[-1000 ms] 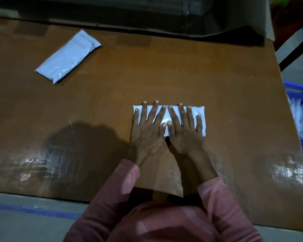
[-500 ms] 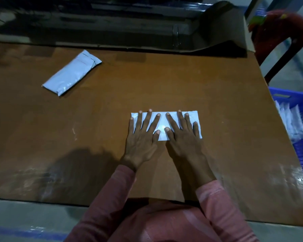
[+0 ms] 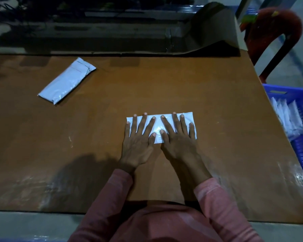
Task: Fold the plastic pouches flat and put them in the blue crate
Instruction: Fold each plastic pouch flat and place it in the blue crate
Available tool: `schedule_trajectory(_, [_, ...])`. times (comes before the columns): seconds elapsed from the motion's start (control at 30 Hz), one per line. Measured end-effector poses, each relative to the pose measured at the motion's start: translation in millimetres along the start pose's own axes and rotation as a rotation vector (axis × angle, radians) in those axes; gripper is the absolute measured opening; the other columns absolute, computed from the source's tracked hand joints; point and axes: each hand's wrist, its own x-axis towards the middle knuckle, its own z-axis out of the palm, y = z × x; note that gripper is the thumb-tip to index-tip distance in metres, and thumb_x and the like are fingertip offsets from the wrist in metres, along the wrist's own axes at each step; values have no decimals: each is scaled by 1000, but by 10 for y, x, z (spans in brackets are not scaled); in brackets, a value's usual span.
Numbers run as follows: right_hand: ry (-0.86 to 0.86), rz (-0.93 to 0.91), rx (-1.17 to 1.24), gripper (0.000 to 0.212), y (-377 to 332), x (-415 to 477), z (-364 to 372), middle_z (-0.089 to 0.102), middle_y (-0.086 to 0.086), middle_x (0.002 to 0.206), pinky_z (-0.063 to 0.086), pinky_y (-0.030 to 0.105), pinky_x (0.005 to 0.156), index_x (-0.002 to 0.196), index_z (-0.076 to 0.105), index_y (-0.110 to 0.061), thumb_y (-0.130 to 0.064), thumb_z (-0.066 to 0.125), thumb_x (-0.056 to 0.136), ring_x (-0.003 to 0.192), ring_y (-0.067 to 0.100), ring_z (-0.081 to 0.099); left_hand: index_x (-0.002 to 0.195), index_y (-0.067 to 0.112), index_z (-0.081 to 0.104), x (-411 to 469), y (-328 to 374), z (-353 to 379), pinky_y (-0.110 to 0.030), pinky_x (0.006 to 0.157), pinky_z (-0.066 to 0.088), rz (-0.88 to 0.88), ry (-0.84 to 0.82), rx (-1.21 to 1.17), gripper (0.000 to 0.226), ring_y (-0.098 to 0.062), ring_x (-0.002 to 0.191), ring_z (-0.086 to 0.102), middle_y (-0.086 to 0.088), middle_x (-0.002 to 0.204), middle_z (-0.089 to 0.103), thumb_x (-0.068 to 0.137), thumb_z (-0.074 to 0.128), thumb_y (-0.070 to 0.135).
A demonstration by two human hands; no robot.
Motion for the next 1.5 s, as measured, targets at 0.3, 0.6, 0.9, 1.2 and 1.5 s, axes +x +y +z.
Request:
schedule_trajectory(0.3, [-105, -87, -39, 55, -68, -402, -293, -4, -7, 170, 2, 49, 125, 161, 7, -40, -44, 24, 109, 156, 19, -9, 162, 8, 25, -314, 150, -9, -48, 128, 13, 94, -27, -162, 60, -23, 160, 2, -5, 171, 18, 105, 16, 28])
schedule_trajectory(0.6, [-20, -129, 57, 52, 51, -383, -177, 29, 1, 165, 24, 48, 122, 151, 46, -29, -49, 33, 105, 154, 25, 21, 159, 9, 34, -393, 163, -3, -49, 126, 22, 93, -2, -216, 59, -25, 158, 13, -6, 169, 24, 105, 23, 29])
schedule_trajectory(0.9, [188, -170, 112, 29, -98, -416, -60, 64, 2, 116, 47, 30, 73, 112, 74, -20, -18, 57, 88, 109, 22, 55, 115, 7, 76, -568, 204, -73, -43, 99, 54, 13, 333, -160, 28, -32, 117, 66, -12, 117, 73, 95, 56, 11])
schedule_trajectory(1.2, [370, -263, 218, 37, -209, -226, -201, 72, 9, 106, 53, 35, 79, 98, 78, -13, -20, 44, 87, 97, 32, 62, 114, 13, 76, -256, 161, -375, -40, 82, 58, -49, 234, -205, 39, -28, 104, 63, -6, 108, 72, 91, 45, 20])
schedule_trajectory(1.5, [319, -198, 133, 29, -222, -62, 44, 68, 8, 124, 50, 38, 87, 119, 75, -24, -22, 60, 94, 110, 28, 60, 151, 21, 50, -127, -32, -148, -40, 106, 46, -80, -63, -76, 65, -27, 146, 43, 0, 159, 45, 90, 57, -1])
